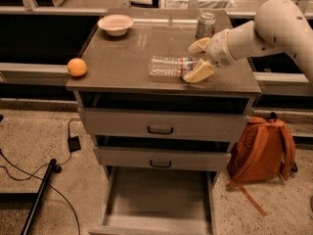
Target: Pick water bottle from bottom drawer and place on counter
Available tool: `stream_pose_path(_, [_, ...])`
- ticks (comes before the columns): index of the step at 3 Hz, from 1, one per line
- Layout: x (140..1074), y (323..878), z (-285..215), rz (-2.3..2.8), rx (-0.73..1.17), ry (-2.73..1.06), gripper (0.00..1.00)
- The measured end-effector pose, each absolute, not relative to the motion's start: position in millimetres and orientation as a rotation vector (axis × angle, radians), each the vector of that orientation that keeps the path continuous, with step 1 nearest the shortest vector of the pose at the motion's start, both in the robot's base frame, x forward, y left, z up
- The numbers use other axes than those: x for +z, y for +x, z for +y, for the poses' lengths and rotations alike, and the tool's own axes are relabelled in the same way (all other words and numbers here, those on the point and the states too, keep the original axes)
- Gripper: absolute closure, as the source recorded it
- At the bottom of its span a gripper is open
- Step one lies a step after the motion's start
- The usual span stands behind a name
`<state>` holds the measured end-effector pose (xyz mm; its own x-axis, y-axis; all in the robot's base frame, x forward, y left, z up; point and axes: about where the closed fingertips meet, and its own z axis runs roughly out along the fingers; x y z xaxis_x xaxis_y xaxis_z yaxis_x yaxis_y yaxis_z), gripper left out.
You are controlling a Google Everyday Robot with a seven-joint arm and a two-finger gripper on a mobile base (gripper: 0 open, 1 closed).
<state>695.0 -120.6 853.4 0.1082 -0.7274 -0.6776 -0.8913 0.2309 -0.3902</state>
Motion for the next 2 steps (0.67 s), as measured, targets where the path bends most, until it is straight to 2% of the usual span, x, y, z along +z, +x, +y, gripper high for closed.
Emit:
stream_pose_path(1, [853.3, 695.0, -120.5, 1.654, 0.243, -1.533, 0.0])
stream_pose_path(2, [853.3, 695.0, -120.5, 1.654, 0.243, -1.533, 0.0])
